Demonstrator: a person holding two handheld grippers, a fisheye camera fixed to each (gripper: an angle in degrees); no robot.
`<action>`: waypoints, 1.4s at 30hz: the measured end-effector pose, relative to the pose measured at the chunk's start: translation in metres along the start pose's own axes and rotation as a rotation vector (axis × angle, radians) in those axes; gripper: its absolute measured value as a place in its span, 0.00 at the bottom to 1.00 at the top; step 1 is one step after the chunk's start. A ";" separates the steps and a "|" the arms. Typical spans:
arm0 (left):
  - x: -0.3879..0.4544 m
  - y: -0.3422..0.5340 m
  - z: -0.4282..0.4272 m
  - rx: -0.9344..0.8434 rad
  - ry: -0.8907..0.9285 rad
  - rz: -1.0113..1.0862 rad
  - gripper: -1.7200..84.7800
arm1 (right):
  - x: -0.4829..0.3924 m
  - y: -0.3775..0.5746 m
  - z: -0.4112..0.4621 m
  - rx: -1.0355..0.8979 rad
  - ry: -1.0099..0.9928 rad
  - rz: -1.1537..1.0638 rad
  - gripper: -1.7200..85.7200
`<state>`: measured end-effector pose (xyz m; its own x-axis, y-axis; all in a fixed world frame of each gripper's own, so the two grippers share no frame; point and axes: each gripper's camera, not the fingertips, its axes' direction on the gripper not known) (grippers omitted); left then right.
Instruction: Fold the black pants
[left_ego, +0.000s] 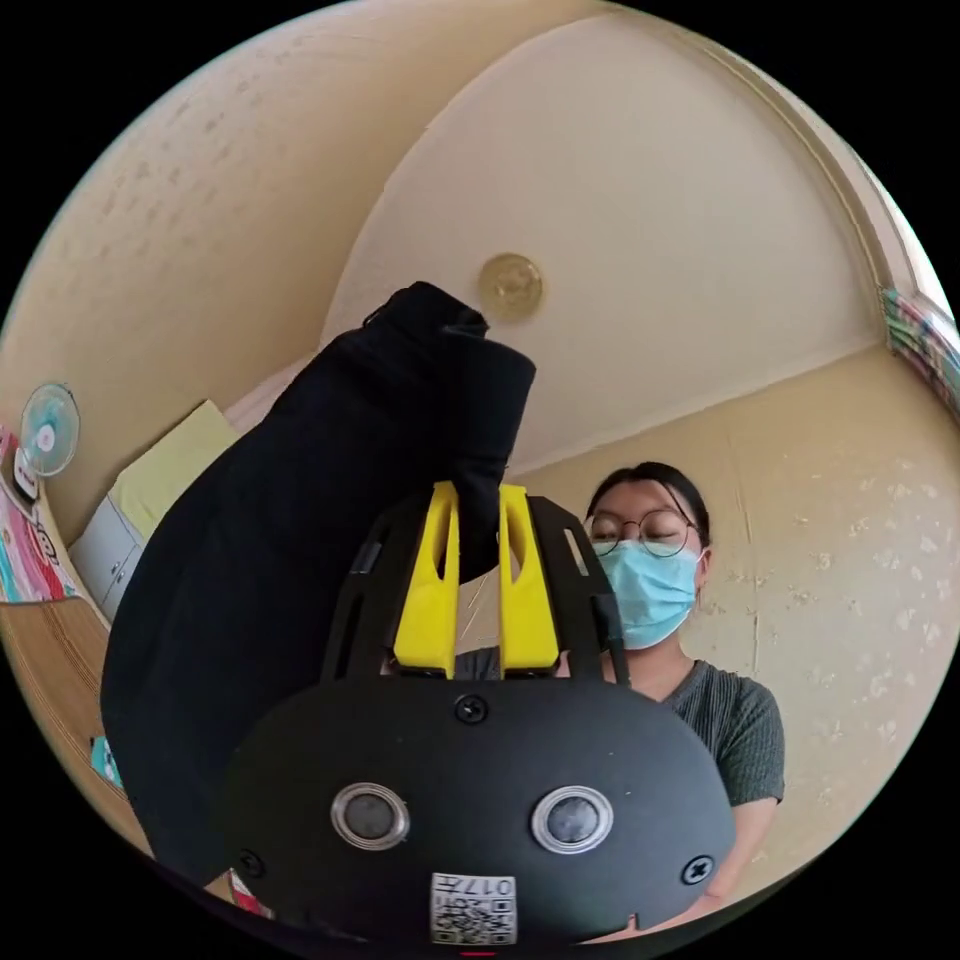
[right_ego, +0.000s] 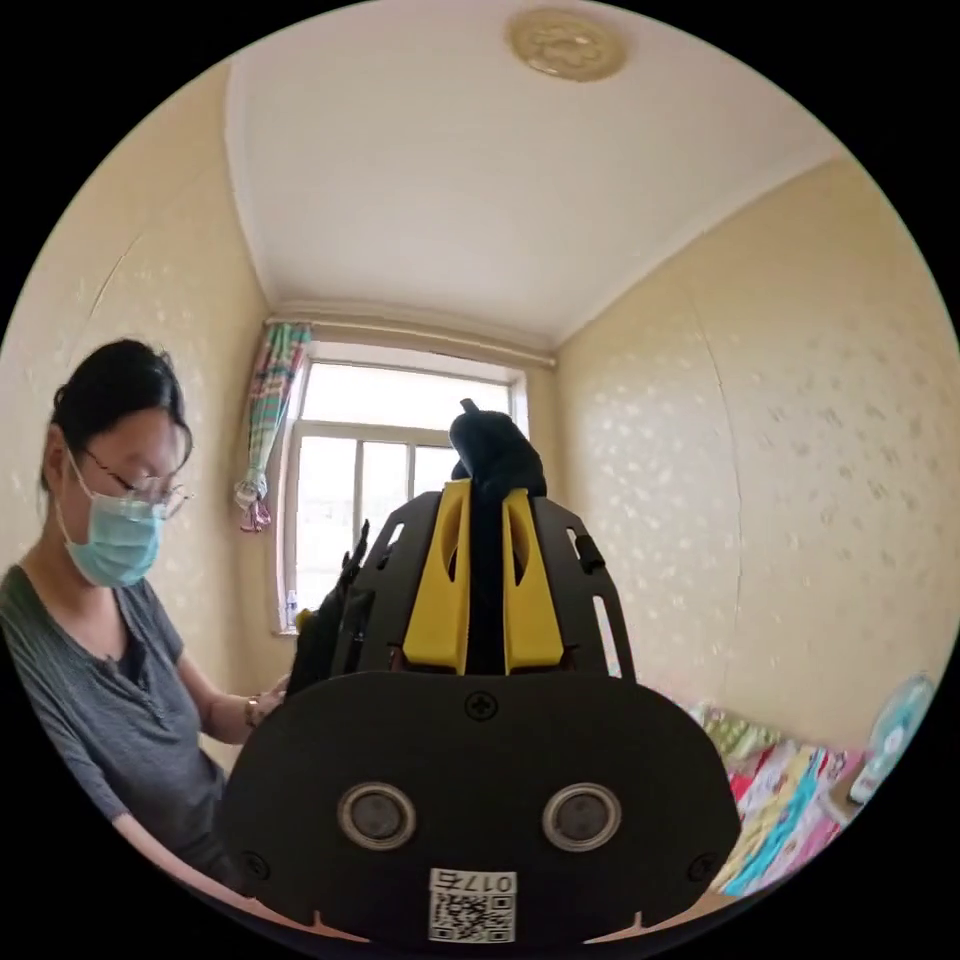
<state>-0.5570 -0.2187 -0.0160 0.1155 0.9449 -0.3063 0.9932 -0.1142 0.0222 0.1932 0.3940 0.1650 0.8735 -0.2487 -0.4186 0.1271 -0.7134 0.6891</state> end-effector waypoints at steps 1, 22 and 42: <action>0.013 -0.009 -0.010 0.022 -0.018 0.022 0.09 | 0.015 -0.016 0.048 -0.032 -0.070 0.010 0.08; 0.194 0.143 -0.519 0.484 -1.257 -1.026 0.12 | 0.095 0.564 0.054 -0.435 -0.159 1.712 0.05; -0.098 -0.002 -0.518 -0.291 -1.569 -1.191 0.01 | 0.045 0.424 -0.193 -0.230 0.368 1.956 0.05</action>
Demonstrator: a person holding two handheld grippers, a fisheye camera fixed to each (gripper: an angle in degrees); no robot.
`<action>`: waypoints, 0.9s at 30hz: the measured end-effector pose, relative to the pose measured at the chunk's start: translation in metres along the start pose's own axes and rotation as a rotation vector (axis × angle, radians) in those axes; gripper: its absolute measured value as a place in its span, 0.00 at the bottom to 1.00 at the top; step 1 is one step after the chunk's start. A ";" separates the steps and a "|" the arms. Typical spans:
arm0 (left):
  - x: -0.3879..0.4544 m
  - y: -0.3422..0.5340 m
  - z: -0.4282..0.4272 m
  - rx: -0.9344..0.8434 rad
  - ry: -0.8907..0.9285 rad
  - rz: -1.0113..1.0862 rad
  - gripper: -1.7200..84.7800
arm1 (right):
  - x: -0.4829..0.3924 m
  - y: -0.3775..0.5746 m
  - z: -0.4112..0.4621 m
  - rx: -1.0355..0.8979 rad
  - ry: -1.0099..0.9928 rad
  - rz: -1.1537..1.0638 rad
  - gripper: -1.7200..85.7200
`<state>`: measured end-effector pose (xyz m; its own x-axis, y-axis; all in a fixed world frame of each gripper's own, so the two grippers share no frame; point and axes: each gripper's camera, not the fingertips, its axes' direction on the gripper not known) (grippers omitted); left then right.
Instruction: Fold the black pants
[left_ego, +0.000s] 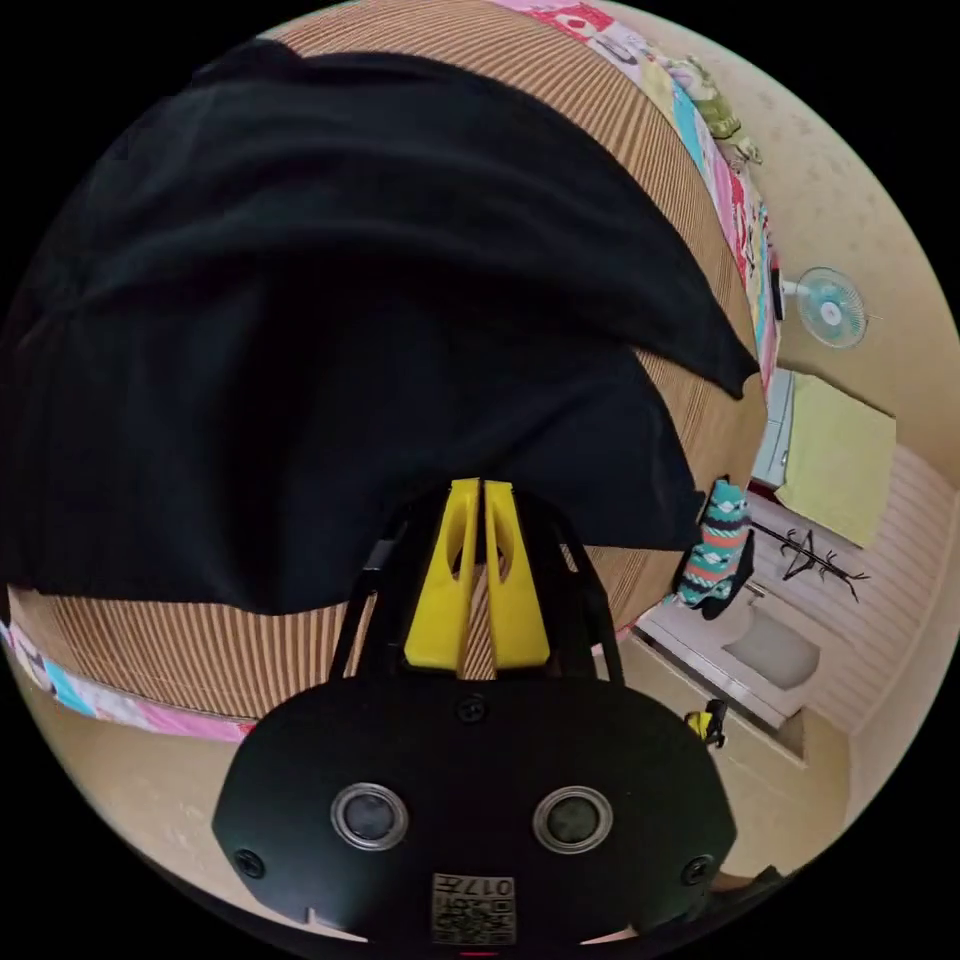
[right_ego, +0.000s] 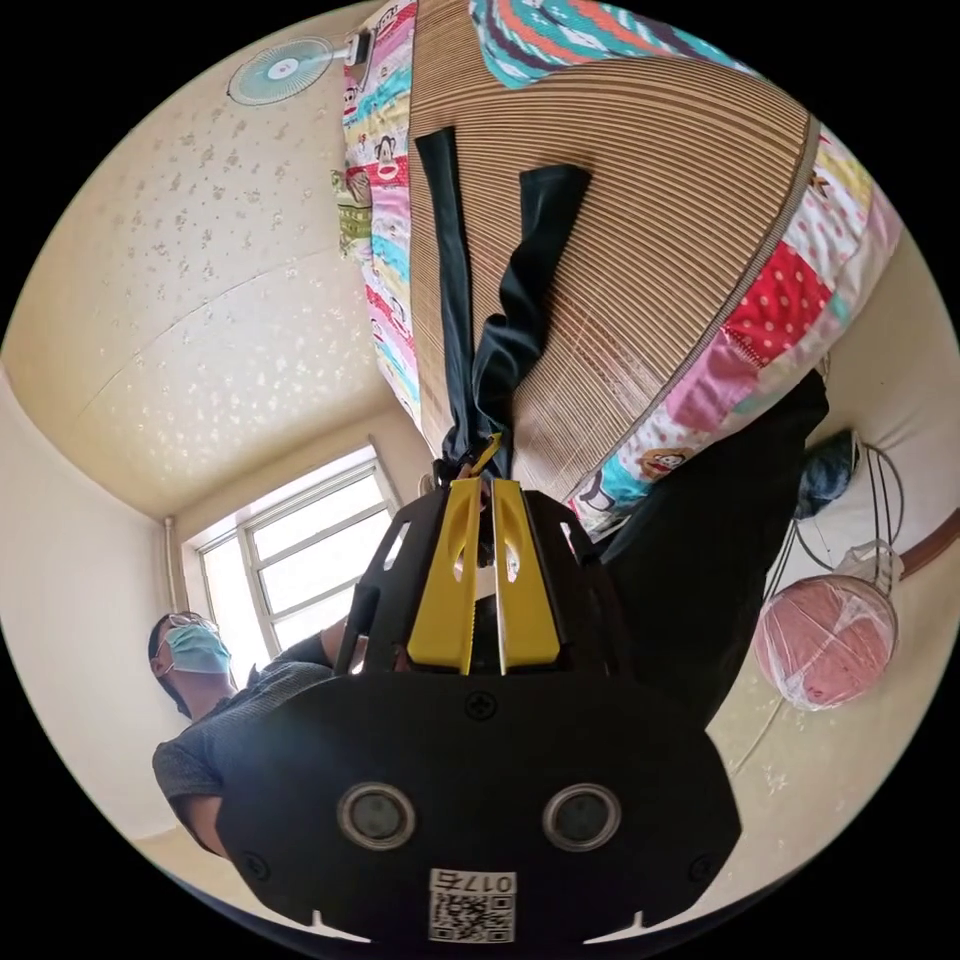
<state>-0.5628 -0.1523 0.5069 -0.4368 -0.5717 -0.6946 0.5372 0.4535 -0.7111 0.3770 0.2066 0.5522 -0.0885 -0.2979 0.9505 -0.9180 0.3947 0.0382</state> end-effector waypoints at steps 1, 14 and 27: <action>-0.004 0.006 -0.001 0.020 0.038 -0.022 0.01 | -0.006 -0.007 -0.004 0.000 0.012 0.008 0.06; -0.025 0.103 -0.035 -0.206 -0.162 0.073 0.01 | -0.049 -0.167 -0.021 0.149 0.183 0.115 0.18; -0.029 0.155 -0.069 -0.070 -0.023 0.060 0.01 | -0.173 -0.232 0.054 -0.003 1.109 -0.313 0.06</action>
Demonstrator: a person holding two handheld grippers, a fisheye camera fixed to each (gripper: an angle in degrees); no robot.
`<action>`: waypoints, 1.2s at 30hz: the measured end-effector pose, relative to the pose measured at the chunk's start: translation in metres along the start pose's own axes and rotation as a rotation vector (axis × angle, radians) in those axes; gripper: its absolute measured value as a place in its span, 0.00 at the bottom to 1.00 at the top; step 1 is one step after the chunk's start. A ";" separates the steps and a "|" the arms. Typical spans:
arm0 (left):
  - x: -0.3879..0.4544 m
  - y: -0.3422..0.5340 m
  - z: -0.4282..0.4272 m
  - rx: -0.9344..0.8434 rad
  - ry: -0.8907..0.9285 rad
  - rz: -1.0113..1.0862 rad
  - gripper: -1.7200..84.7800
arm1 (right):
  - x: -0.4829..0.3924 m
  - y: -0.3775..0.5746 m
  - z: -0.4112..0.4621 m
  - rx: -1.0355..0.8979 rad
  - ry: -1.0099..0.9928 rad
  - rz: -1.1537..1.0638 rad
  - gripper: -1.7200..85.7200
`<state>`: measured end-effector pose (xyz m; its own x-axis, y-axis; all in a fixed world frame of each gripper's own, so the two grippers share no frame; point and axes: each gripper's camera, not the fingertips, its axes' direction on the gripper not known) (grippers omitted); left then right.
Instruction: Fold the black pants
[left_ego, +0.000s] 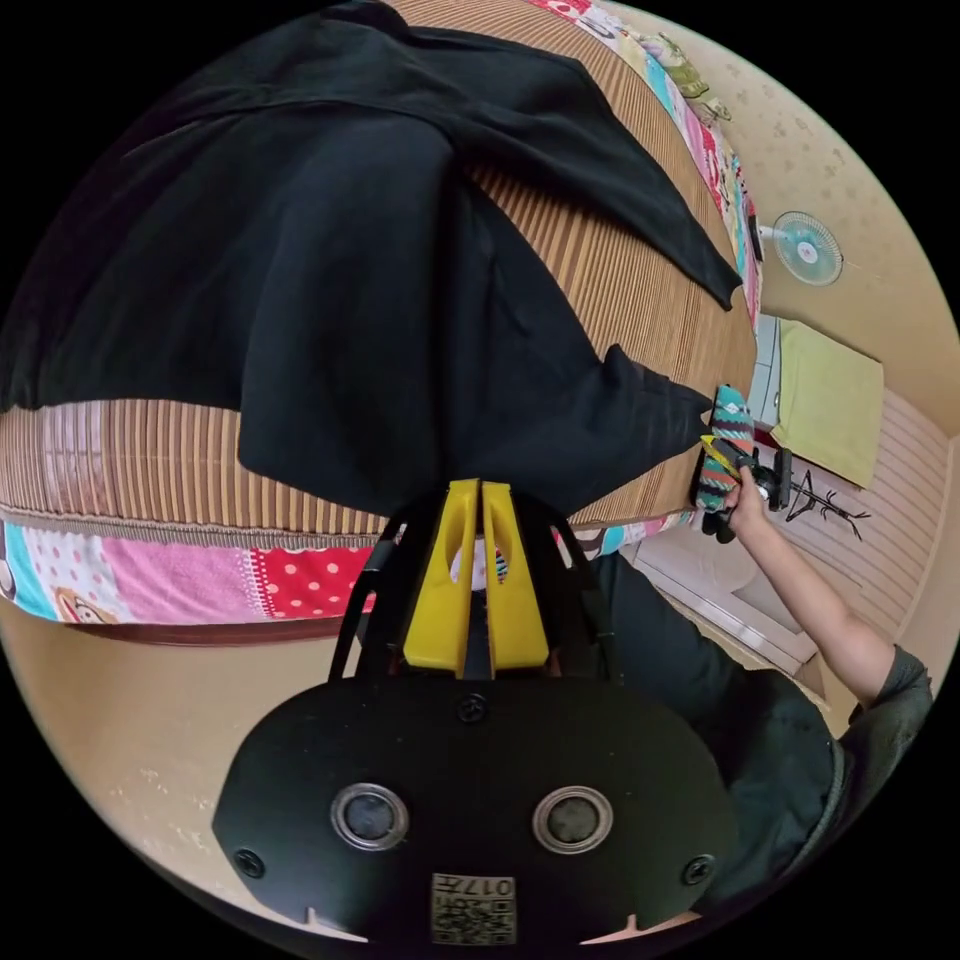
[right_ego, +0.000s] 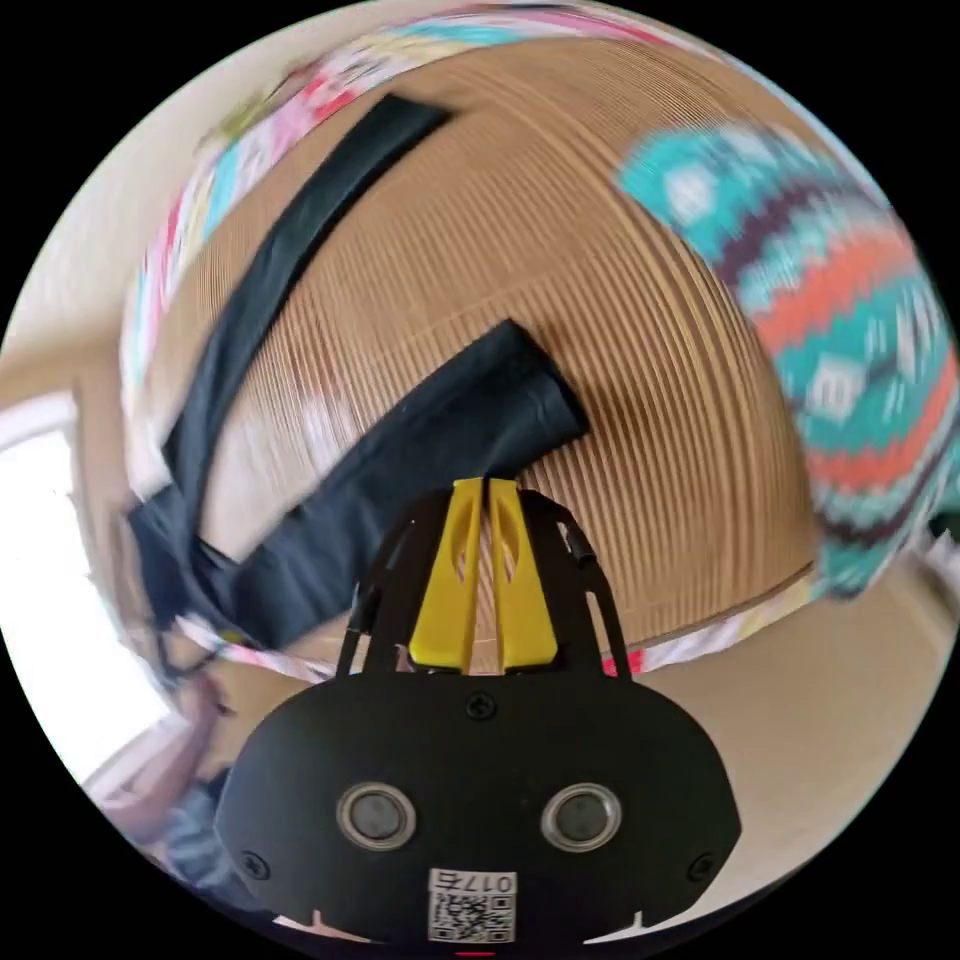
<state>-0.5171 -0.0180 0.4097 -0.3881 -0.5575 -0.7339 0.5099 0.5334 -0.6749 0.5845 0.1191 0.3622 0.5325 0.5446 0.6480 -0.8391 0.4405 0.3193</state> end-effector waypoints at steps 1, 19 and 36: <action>-0.002 0.004 -0.003 0.013 0.001 -0.010 0.01 | -0.029 -0.001 0.010 -0.066 0.150 -0.135 0.05; -0.100 0.071 -0.070 0.510 0.200 -0.683 0.14 | 0.152 0.163 -0.056 0.042 -0.059 0.410 0.03; -0.133 0.155 -0.088 0.497 0.431 -0.586 0.01 | 0.211 0.365 0.032 0.287 -0.990 0.855 0.15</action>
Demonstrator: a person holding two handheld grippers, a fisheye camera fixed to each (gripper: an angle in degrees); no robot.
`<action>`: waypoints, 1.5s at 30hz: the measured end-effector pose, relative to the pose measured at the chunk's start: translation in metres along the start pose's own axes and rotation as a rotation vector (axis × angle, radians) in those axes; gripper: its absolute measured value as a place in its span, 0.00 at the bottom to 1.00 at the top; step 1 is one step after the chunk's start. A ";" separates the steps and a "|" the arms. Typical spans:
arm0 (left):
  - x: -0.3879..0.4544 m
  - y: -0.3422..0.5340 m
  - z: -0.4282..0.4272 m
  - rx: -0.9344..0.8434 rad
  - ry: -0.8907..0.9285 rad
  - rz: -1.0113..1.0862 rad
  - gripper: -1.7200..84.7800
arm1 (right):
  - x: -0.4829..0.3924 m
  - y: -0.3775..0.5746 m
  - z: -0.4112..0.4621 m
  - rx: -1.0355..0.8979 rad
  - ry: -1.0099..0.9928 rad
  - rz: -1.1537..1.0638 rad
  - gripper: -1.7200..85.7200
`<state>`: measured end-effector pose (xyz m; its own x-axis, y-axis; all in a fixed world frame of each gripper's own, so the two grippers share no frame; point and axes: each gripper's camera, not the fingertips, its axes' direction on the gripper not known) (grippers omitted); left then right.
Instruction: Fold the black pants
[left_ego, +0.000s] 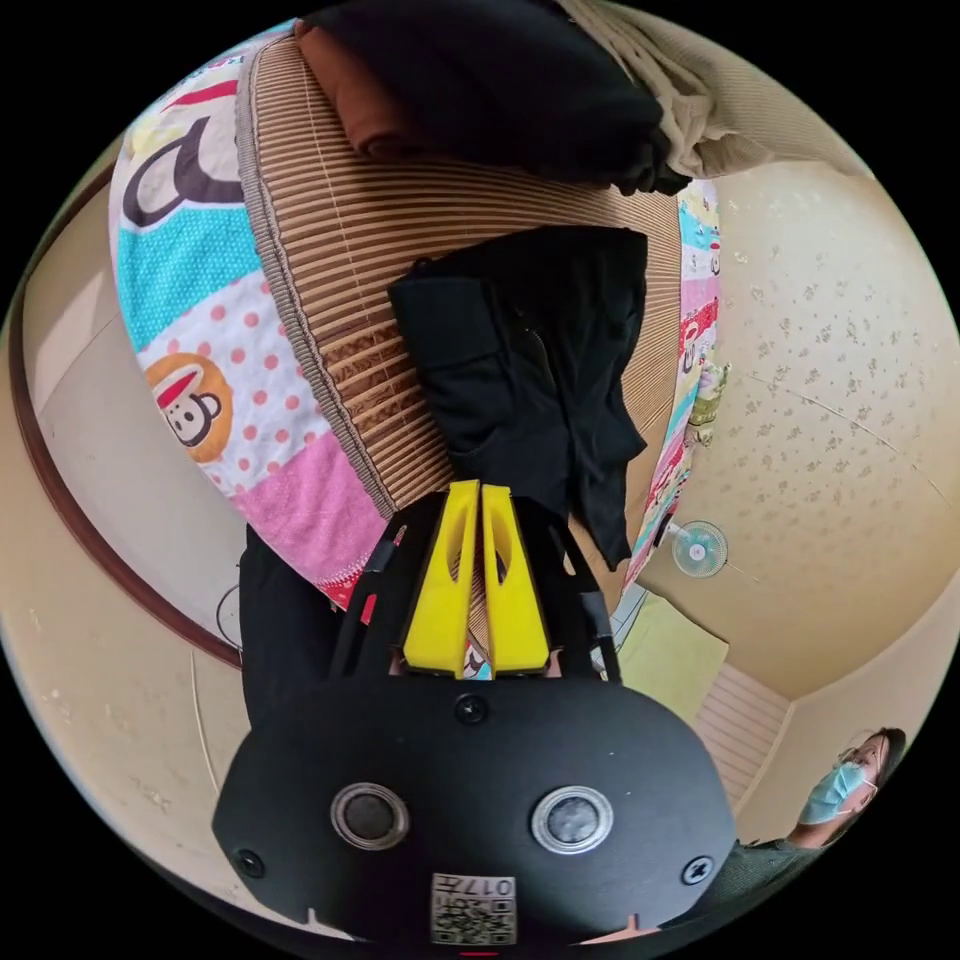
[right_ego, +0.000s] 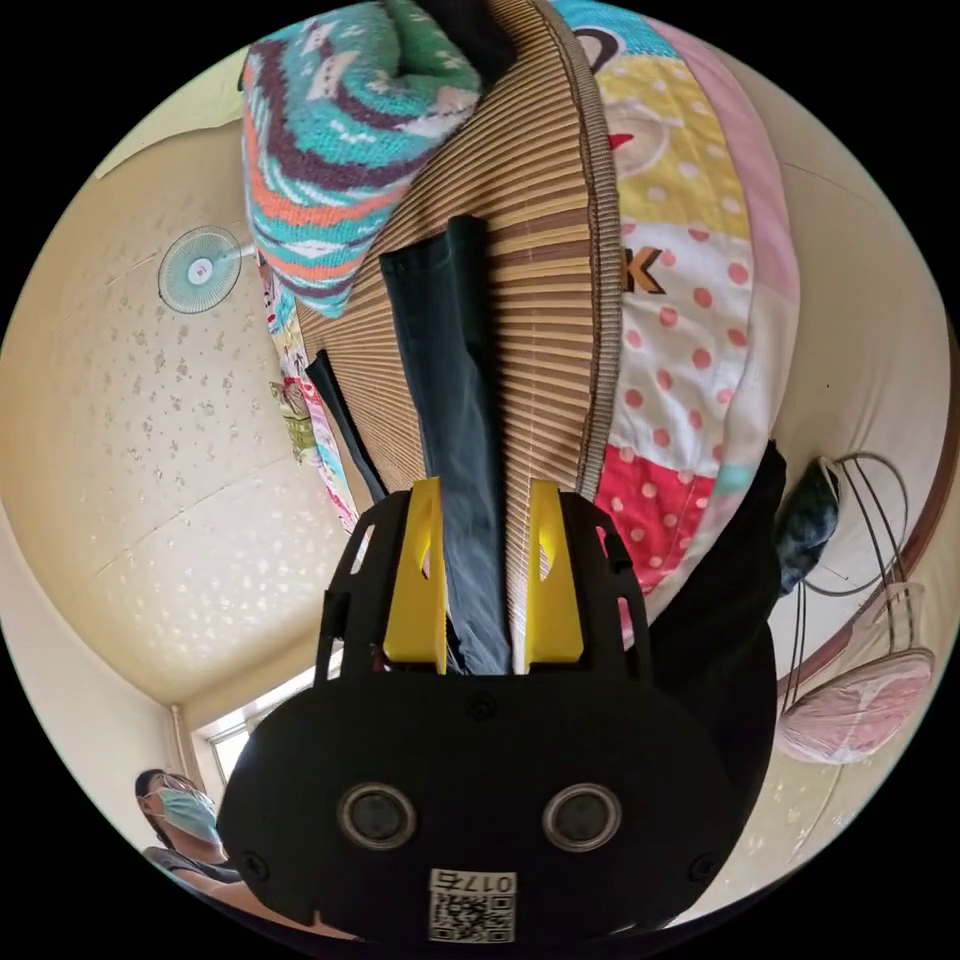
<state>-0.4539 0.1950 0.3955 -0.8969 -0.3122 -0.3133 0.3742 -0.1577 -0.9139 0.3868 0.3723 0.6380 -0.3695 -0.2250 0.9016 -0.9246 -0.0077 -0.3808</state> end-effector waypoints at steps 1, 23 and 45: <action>-0.001 0.002 -0.004 0.002 0.001 0.003 0.01 | 0.001 -0.004 -0.002 0.014 -0.006 0.006 0.15; 0.121 -0.065 -0.012 0.307 0.189 0.142 0.03 | -0.406 -0.023 0.218 -0.118 0.406 -0.627 0.07; 0.173 0.009 0.183 -0.346 -0.854 0.953 0.01 | -0.147 0.154 0.314 -0.573 1.114 -1.035 0.03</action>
<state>-0.5625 -0.0318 0.3803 0.1588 -0.6745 -0.7210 0.5772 0.6559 -0.4865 0.3273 0.0983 0.3822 0.7540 0.4255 0.5005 -0.6238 0.7025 0.3426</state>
